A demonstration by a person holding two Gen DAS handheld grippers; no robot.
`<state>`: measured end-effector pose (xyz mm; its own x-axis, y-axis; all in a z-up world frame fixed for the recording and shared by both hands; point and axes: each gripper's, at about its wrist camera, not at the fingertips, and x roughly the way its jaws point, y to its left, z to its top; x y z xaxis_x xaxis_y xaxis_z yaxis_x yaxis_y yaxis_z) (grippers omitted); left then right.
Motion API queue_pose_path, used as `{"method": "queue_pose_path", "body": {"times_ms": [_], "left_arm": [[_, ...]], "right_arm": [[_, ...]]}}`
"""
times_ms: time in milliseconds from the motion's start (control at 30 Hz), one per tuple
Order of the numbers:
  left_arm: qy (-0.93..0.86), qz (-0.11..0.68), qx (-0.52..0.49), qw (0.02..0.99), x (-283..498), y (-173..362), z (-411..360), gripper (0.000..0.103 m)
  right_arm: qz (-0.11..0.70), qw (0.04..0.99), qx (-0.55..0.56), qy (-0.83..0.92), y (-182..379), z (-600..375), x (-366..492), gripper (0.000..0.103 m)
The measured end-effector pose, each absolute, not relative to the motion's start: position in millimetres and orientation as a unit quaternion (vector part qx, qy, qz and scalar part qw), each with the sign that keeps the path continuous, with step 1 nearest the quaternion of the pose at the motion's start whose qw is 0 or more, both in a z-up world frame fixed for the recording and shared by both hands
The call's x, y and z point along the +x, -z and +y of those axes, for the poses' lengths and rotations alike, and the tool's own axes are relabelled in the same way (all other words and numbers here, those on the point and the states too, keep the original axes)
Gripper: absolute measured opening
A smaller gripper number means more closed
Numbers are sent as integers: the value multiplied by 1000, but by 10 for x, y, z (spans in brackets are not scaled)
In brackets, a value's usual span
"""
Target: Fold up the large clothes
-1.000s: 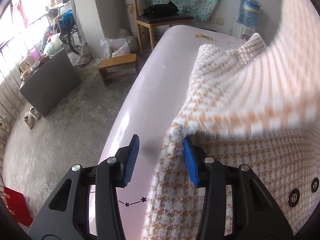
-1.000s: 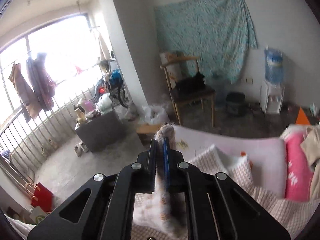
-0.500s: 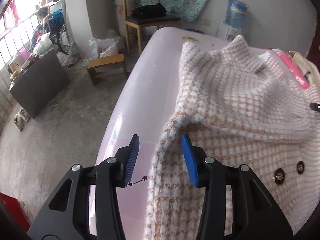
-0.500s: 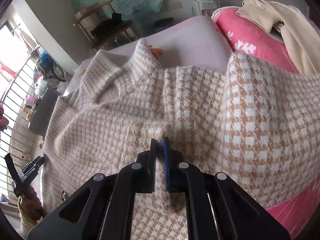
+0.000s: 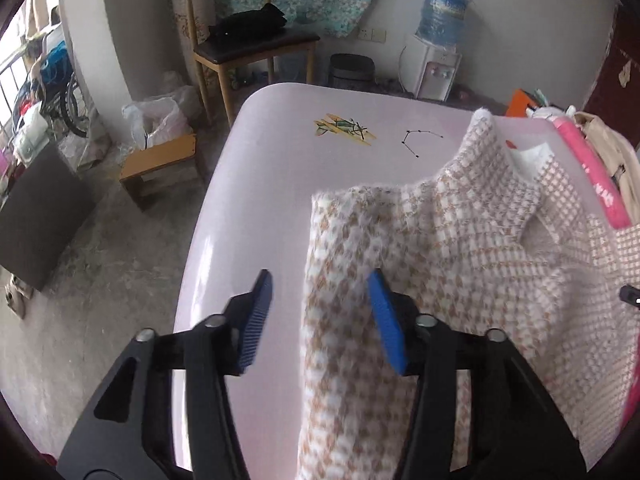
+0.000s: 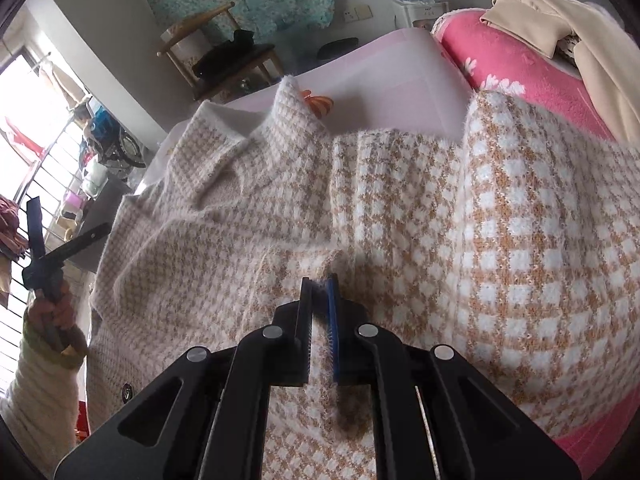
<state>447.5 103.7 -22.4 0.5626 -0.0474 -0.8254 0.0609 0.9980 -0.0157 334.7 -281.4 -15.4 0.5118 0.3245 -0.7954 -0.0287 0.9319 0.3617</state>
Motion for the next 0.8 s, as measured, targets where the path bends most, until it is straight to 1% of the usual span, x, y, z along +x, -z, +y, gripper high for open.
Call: {"method": "queue_pose_path", "body": {"times_ms": [33,100,233,333,467,533,567,600,667,733,800], "left_arm": [[29,475,25,879,4555,276,973,11],[22,472,26,881,4592,283,963,8],[17,441,-50,896,4478,179,1242,7],[32,448,-167,878,4502,305,1618,7],[22,472,-205,857,4583,532,1718,8],[25,466,-216,857,4558,517,1742,12],[27,463,-221,858,4547,493,1766,15],[24,460,-221,860,4502,447,1789,20],[26,455,-209,865,4394,360,1810,25],[32,460,-195,866,4256,300,1773,26],[39,464,-173,868,4057,255,1718,26]], "right_arm": [[481,857,153,-104,139,-2820,3340,7],[474,860,154,-109,97,-2823,3337,7],[446,872,159,-121,-77,-2844,3357,7],[444,873,165,-118,-74,-2866,3430,7],[470,863,155,-98,157,-2848,3566,7],[479,859,157,-90,201,-2863,3569,8],[480,859,157,-91,192,-2863,3551,13],[479,859,154,-90,161,-2860,3510,16],[479,859,152,-99,115,-2840,3423,33],[486,858,138,-95,111,-2796,3353,40],[499,854,118,-90,147,-2730,3293,42]]}}
